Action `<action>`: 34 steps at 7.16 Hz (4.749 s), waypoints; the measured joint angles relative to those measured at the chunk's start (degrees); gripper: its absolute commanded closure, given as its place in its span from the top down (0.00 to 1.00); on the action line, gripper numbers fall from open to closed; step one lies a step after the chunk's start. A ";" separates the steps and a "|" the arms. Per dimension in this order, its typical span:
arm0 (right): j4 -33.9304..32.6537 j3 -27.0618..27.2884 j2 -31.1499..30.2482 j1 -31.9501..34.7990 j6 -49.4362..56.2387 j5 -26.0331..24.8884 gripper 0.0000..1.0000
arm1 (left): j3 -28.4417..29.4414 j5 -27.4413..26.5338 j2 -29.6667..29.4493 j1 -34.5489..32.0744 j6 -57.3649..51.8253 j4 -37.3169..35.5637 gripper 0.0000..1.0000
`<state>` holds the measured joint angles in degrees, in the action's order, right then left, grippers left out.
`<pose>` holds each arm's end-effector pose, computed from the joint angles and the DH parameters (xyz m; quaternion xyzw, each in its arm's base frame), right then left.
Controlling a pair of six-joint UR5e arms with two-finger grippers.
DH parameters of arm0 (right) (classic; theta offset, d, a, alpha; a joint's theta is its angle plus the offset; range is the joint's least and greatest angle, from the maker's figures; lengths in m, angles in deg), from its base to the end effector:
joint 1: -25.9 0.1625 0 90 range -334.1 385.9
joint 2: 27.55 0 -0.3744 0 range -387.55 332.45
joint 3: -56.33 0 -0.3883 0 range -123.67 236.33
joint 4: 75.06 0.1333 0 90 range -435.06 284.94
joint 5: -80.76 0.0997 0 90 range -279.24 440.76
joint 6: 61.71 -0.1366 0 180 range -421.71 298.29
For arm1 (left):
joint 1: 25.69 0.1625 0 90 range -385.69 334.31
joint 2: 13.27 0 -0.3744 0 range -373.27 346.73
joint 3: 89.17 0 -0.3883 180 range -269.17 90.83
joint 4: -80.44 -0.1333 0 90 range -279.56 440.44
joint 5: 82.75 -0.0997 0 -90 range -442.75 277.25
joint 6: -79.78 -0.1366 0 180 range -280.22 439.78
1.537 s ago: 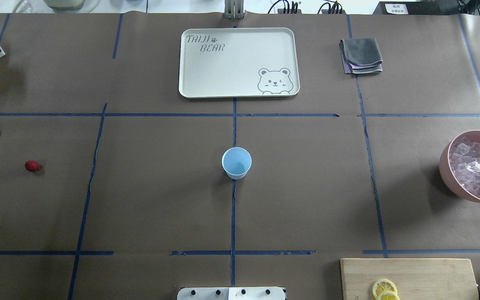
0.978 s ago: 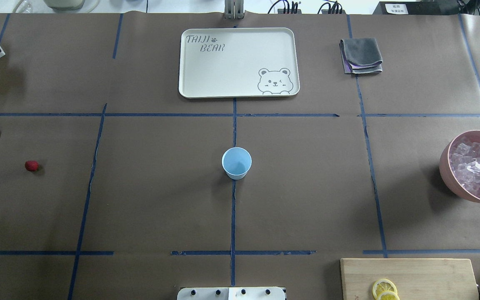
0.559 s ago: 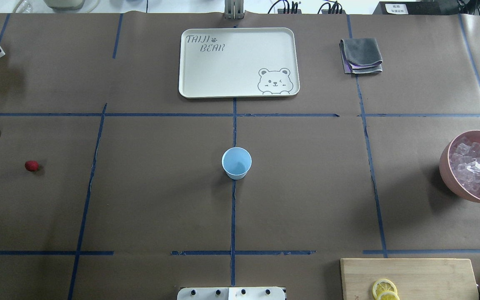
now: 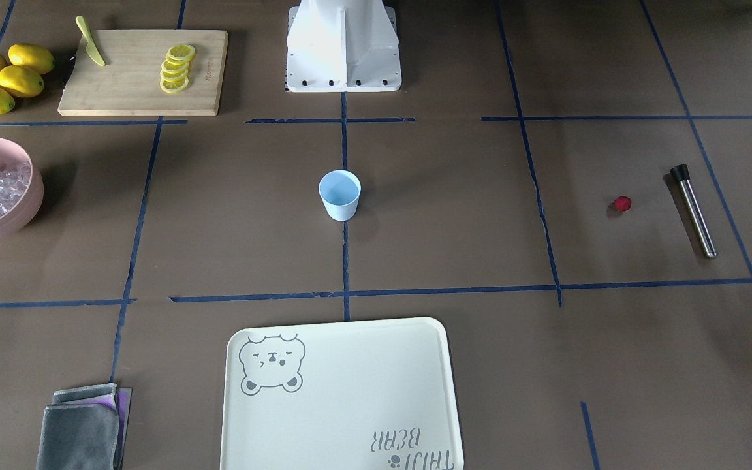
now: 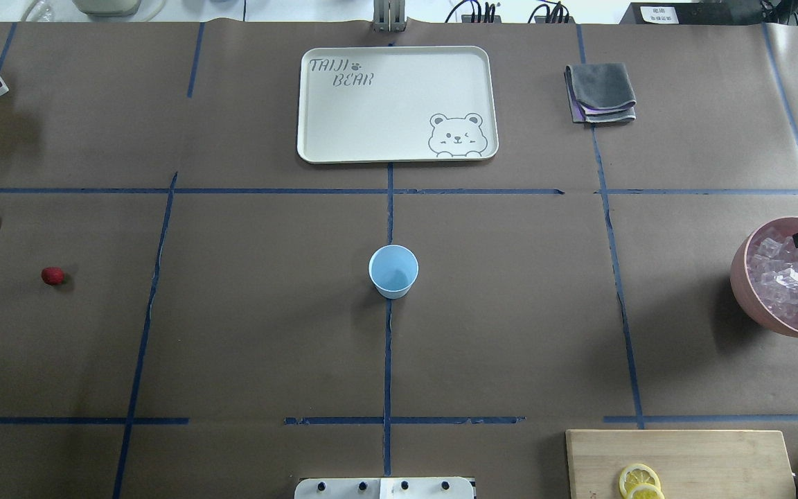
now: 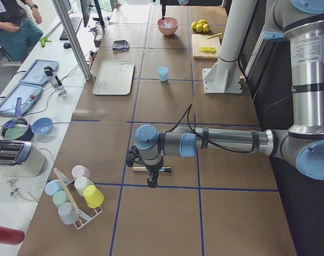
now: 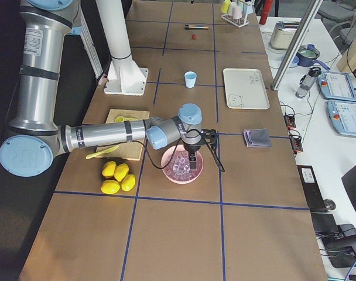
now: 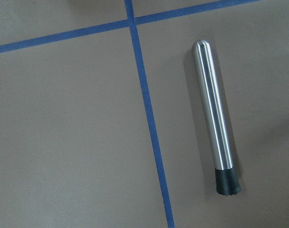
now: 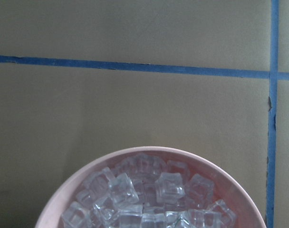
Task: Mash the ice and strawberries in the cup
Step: 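Lower the right gripper into the pink bowl of ice cubes, then close the right gripper on an ice cube and lift it, then carry the ice cube with the right gripper over the blue cup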
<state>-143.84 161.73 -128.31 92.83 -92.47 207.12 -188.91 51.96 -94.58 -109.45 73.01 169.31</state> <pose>-0.1301 -0.4390 0.5544 0.0519 -0.3674 -0.0076 0.9286 0.0099 -0.4327 0.6227 0.0011 0.3803 0.1045 0.9189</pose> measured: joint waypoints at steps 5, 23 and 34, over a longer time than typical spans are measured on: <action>0.75 -3.72 0.10 -2.25 -0.22 -1.77 0.82 | -0.09 0.05 0.09 0.00 0.01 -0.02 1.00; -23.92 5.07 26.33 -12.55 -2.32 -3.95 0.00 | -0.37 0.47 0.22 0.00 0.01 0.13 1.00; -32.73 -9.79 58.90 -38.66 -33.32 -20.39 0.78 | -0.98 0.49 0.17 0.06 -0.08 0.18 1.00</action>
<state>-176.58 151.94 -69.41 54.17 -125.79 186.73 -189.89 52.45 -94.42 -109.40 72.93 169.49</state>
